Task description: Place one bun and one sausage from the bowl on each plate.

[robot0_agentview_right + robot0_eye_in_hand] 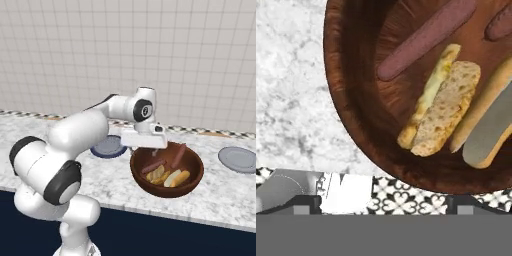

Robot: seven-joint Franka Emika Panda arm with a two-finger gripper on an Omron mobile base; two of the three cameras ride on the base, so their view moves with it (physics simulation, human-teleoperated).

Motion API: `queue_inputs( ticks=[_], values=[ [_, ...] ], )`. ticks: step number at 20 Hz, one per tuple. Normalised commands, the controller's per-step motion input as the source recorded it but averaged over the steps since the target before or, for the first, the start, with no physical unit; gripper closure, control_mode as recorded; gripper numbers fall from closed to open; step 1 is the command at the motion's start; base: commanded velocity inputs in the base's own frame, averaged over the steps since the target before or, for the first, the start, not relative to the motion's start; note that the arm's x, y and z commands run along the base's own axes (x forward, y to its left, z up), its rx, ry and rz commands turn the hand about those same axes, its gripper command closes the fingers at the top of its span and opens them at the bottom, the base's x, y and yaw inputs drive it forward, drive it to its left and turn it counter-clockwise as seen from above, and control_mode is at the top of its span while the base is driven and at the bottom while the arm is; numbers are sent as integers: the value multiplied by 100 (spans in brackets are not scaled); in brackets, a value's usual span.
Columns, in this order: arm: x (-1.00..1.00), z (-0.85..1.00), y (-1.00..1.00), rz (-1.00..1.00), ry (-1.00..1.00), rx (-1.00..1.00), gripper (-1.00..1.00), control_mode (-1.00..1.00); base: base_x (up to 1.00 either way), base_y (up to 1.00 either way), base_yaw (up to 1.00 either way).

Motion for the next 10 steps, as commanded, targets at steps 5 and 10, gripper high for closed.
queue_inputs(
  ticks=[5,10],
  values=[
    [0,-37,-84,0,9,0,-100,-100,0,0,0],
    [0,-36,-49,0,6,0,-100,-100,0,0,0]
  ],
)
